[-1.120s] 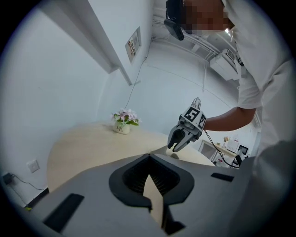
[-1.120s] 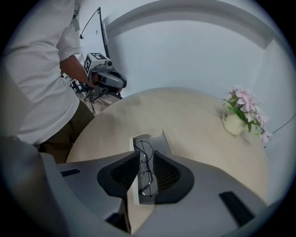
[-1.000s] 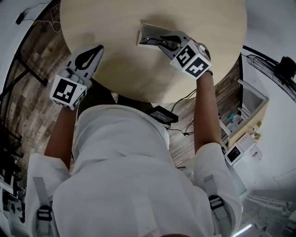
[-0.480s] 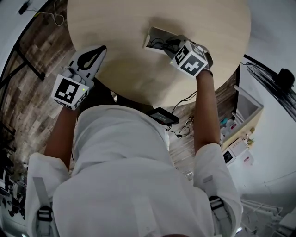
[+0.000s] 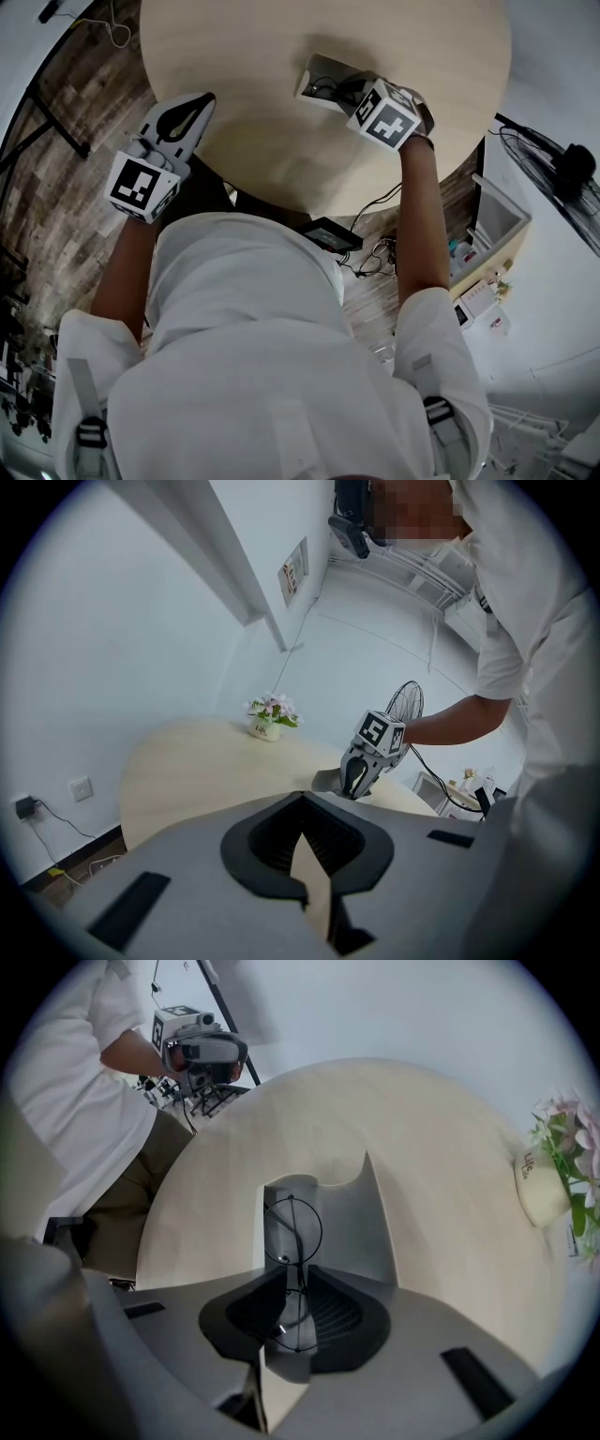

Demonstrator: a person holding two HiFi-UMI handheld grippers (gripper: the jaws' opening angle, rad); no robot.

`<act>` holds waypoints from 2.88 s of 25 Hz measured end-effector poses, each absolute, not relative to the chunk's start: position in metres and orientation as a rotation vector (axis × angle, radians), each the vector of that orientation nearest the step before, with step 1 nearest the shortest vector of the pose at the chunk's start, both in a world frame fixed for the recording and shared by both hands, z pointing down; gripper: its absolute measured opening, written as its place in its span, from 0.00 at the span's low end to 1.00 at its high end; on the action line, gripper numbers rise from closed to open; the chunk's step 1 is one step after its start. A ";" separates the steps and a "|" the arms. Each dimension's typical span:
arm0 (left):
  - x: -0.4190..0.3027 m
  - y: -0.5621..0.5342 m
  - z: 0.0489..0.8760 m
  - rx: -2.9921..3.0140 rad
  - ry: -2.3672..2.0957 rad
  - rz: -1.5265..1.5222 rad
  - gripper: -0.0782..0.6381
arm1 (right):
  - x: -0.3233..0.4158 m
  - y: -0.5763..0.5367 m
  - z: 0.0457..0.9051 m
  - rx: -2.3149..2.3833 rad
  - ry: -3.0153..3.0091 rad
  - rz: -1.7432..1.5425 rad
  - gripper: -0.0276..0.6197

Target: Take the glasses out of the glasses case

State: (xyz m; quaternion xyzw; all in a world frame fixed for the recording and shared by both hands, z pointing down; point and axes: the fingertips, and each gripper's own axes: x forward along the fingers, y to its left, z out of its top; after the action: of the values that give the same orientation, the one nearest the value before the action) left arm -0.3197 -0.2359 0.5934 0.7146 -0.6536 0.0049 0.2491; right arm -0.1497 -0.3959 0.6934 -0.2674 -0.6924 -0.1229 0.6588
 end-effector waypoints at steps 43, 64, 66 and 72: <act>-0.253 -0.243 0.321 2.690 -1.584 -0.031 0.13 | -0.020 -0.281 0.210 0.889 -3.159 -0.144 0.09; -0.052 -0.035 0.296 2.770 -1.458 -0.003 0.13 | 0.209 -0.038 0.297 1.420 -3.051 -0.015 0.09; -0.047 -0.023 0.295 2.779 -1.437 0.014 0.13 | 0.210 -0.026 0.308 1.430 -3.030 0.006 0.09; -0.039 0.004 0.311 2.768 -1.368 0.030 0.13 | 0.198 0.004 0.335 1.453 -2.972 0.070 0.09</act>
State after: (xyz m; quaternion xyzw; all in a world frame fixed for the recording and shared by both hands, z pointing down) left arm -0.0394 0.0039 0.3106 0.8961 -0.4430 0.0097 0.0270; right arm 0.1985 0.0035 0.3353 0.4375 -0.8951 0.0211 -0.0834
